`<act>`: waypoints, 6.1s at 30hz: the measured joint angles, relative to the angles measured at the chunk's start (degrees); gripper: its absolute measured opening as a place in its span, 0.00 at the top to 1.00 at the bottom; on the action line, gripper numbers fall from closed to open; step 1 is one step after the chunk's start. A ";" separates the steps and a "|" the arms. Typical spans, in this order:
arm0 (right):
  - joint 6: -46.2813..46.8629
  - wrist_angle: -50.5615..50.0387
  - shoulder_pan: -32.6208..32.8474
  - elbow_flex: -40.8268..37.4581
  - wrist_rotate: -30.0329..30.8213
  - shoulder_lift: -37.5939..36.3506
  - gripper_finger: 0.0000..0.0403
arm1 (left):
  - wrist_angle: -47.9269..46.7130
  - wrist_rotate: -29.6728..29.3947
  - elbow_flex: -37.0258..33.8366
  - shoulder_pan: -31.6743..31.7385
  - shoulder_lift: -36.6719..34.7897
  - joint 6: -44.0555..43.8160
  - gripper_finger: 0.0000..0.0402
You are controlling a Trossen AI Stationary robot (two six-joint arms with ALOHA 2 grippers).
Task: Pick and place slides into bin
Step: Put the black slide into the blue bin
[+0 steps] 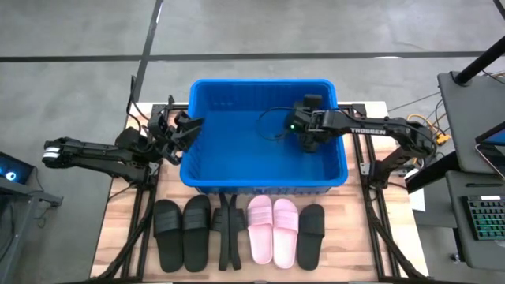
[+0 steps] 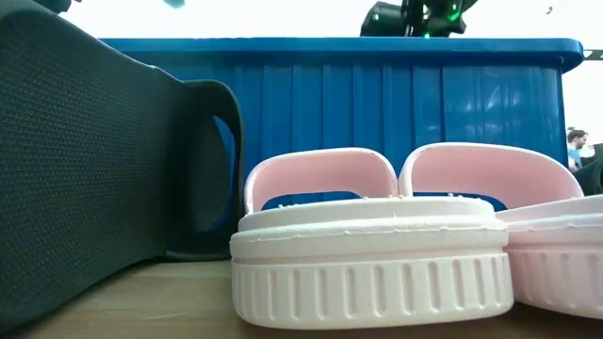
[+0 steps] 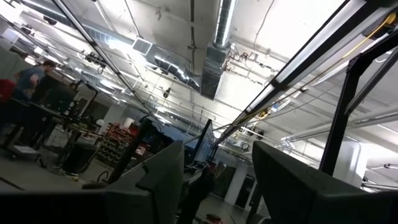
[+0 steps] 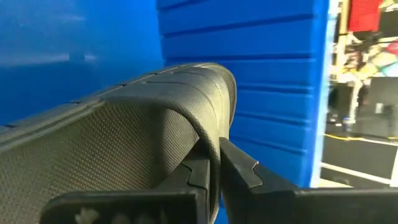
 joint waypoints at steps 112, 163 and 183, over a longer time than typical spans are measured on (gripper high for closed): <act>-8.77 8.98 -9.61 -12.21 -5.98 -0.60 0.27 | -0.01 -4.69 -0.02 0.00 2.69 -0.16 0.56; 67.46 17.25 44.74 -10.26 -22.53 -31.88 0.38 | -28.91 8.80 6.68 -2.20 -4.46 0.11 0.56; 76.00 -31.27 57.65 24.07 -24.24 -1.69 0.38 | -29.16 8.75 5.68 -2.29 -5.23 -0.35 0.56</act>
